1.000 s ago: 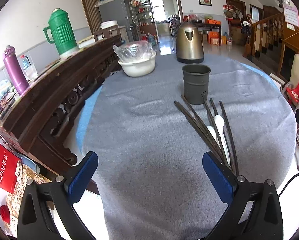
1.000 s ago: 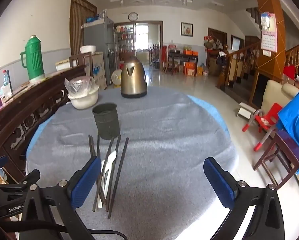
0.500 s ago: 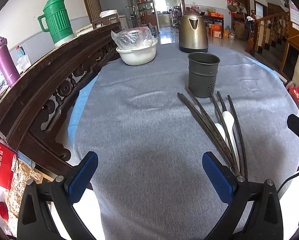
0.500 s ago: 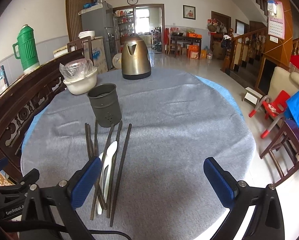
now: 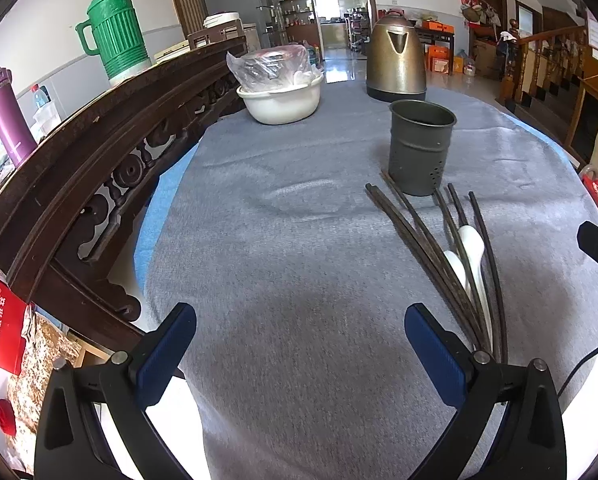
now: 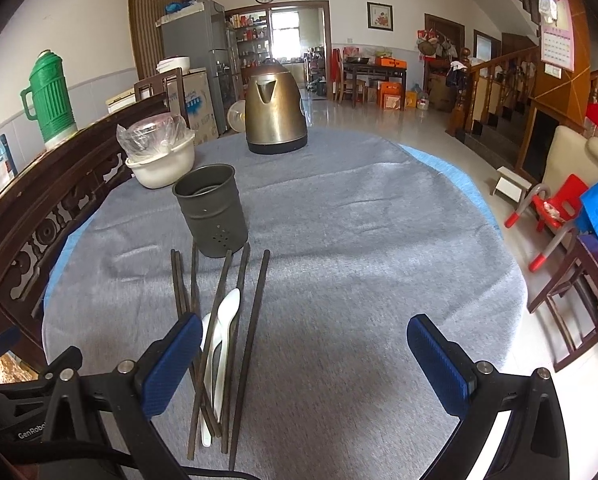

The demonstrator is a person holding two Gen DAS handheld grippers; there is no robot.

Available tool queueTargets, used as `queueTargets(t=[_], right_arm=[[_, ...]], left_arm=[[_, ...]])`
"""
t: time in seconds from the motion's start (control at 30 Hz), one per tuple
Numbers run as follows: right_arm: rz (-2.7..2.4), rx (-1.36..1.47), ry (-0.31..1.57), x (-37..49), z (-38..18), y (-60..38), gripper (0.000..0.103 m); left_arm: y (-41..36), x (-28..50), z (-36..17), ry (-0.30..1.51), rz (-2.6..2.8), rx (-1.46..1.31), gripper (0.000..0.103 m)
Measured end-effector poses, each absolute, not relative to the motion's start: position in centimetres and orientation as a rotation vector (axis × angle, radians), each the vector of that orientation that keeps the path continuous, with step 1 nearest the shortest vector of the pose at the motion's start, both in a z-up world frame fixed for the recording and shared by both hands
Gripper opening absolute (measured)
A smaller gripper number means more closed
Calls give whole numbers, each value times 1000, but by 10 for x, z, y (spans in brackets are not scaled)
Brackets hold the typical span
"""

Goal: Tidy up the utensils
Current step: 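Move both tools toward the dark chopsticks lying beside the grey holder, then close the right tool on a dark chopstick while the left tool grasps another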

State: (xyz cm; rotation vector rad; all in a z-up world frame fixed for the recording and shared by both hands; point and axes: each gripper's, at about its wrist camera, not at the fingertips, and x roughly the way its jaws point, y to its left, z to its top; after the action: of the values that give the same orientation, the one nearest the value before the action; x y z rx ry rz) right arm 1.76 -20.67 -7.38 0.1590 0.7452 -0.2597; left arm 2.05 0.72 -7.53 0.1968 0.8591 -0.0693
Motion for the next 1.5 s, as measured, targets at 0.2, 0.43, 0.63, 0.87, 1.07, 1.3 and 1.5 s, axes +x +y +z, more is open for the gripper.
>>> queueTargets(t=[0.2, 0.43, 0.63, 0.87, 1.07, 1.3, 1.5], right_arm=[[-236, 233, 752, 30, -81, -220, 101], [-174, 331, 849, 64, -103, -244, 63], [-106, 439, 946, 105, -133, -255, 42], [-33, 536, 1002, 137, -149, -256, 39], [-1, 604, 1033, 150, -159, -261, 37], [10, 588, 1062, 159, -167, -254, 32], [3, 551, 1083, 165, -171, -248, 28]], left_arm=[[10, 34, -77, 866, -67, 192, 103], [18, 74, -81, 928, -140, 70, 103], [15, 118, -96, 990, -155, 23, 103], [-3, 155, -113, 1056, -223, -18, 90], [-20, 174, -129, 1106, -253, -24, 85], [-31, 187, -139, 1132, -262, -11, 85], [-32, 193, -146, 1131, -253, 13, 82]])
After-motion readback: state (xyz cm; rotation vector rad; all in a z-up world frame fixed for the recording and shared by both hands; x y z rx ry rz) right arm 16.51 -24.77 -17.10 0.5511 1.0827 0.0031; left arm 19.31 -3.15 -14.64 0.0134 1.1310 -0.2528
